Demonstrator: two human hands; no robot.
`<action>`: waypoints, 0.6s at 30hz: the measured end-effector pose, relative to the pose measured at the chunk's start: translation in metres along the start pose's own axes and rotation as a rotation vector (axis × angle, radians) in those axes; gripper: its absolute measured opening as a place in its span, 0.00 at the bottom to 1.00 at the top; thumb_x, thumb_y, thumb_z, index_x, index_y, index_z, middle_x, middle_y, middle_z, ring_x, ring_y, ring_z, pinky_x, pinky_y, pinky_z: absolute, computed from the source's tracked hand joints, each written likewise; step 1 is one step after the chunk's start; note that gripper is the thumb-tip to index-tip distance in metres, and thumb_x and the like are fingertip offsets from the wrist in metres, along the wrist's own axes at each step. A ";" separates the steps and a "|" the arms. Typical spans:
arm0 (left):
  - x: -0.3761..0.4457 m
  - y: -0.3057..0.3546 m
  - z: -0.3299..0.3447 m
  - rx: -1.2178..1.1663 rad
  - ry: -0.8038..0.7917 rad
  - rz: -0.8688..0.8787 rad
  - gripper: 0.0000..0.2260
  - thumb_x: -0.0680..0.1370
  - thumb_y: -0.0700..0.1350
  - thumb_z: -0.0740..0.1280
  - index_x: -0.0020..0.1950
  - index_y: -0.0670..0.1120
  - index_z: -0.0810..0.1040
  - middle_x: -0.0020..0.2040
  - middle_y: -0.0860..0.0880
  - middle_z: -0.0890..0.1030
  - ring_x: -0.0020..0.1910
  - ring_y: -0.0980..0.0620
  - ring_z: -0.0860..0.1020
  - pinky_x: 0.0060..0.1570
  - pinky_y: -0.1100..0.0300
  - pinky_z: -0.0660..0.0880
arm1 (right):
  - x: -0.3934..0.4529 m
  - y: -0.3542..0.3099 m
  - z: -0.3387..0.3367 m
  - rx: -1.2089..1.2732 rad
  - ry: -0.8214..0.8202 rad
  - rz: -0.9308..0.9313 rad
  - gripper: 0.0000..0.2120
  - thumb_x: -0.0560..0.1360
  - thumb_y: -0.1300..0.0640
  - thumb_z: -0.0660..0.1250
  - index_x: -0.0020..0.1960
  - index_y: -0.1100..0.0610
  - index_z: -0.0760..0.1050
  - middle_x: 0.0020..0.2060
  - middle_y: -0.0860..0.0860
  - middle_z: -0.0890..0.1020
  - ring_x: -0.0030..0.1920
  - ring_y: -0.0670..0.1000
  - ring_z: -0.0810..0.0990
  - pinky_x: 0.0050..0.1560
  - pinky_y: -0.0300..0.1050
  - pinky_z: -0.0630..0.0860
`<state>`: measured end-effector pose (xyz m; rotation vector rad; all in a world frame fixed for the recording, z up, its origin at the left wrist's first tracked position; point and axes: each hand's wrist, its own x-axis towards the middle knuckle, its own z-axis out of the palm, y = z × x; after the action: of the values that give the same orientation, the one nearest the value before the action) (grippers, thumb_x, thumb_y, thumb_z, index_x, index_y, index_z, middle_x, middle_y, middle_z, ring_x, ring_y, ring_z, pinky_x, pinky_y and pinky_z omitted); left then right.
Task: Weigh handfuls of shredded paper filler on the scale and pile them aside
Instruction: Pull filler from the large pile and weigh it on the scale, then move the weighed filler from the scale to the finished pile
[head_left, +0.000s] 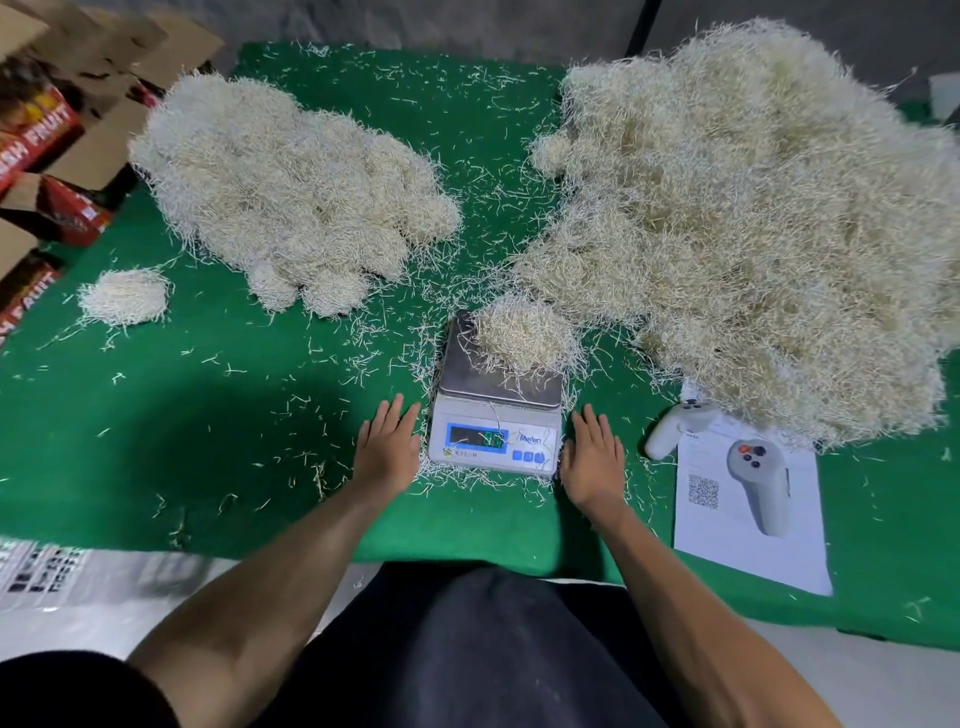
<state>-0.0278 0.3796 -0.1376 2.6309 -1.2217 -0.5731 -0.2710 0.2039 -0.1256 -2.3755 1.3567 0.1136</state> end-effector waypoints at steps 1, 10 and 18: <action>0.001 0.000 0.000 0.005 0.013 0.000 0.25 0.86 0.45 0.56 0.83 0.49 0.54 0.83 0.47 0.48 0.82 0.46 0.46 0.79 0.45 0.47 | 0.000 0.001 -0.001 -0.003 0.012 -0.004 0.26 0.87 0.52 0.51 0.83 0.54 0.54 0.84 0.51 0.50 0.83 0.53 0.46 0.82 0.56 0.48; 0.038 0.036 -0.047 -0.302 0.168 -0.121 0.22 0.82 0.44 0.64 0.77 0.50 0.69 0.73 0.47 0.72 0.70 0.46 0.71 0.71 0.43 0.68 | 0.044 -0.013 -0.050 0.492 0.168 0.140 0.15 0.85 0.56 0.59 0.65 0.63 0.76 0.56 0.58 0.83 0.50 0.57 0.81 0.56 0.52 0.79; 0.089 0.154 -0.105 -0.965 -0.063 -0.159 0.21 0.86 0.49 0.58 0.79 0.51 0.65 0.70 0.47 0.75 0.49 0.53 0.78 0.56 0.53 0.76 | 0.079 -0.109 -0.091 0.926 0.118 0.039 0.20 0.86 0.43 0.54 0.60 0.58 0.72 0.49 0.55 0.81 0.50 0.56 0.82 0.52 0.56 0.83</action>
<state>-0.0392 0.2128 -0.0162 1.8774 -0.5125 -0.9702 -0.1491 0.1542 -0.0304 -1.5823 1.1436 -0.5372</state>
